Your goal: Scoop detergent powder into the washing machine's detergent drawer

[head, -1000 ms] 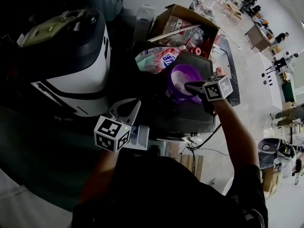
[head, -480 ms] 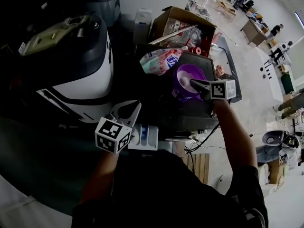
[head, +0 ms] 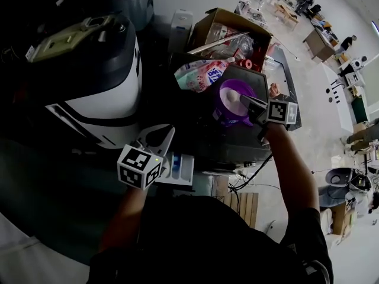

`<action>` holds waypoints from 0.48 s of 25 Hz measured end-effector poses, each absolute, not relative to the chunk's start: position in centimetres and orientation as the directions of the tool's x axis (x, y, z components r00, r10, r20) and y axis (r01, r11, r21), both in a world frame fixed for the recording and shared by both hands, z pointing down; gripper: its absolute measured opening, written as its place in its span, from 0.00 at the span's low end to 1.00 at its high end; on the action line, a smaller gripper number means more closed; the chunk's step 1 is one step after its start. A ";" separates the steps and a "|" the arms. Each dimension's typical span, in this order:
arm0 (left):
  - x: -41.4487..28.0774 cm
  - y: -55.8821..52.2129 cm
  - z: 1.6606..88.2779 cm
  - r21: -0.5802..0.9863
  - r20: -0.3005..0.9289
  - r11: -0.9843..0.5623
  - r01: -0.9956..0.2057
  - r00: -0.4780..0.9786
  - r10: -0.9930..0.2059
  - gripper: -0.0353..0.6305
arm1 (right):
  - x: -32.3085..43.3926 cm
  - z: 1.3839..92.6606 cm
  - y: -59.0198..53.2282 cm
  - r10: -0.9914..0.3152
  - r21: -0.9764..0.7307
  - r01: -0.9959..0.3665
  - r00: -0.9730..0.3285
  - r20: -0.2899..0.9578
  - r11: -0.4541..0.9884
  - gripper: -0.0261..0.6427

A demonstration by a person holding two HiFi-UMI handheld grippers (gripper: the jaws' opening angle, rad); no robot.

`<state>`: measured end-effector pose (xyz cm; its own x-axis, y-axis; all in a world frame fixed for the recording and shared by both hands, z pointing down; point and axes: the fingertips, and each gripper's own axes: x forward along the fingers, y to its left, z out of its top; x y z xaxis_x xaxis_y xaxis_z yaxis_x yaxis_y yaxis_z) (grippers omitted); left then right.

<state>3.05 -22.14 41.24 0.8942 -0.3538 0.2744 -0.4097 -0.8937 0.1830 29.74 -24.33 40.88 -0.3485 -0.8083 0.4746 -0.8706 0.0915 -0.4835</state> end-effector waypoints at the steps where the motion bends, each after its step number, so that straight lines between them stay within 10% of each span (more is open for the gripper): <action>1: 3.3 -22.0 41.2 0.184 0.274 -0.891 -0.414 0.893 -0.358 0.06 | 29.9 40.7 -24.2 -0.812 -0.492 -0.866 -0.353 0.466 0.094 0.07; 12: 5.5 -17.2 40.7 0.174 0.268 -0.870 -0.460 0.873 -0.408 0.06 | 30.7 39.7 -21.0 -0.842 -0.622 -0.770 -0.425 0.332 0.143 0.07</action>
<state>5.52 -17.16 40.65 0.8727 -0.4079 0.2683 -0.4604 -0.8705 0.1741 30.73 -21.04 39.66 -0.4246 -0.8424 0.3317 -0.7700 0.1433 -0.6218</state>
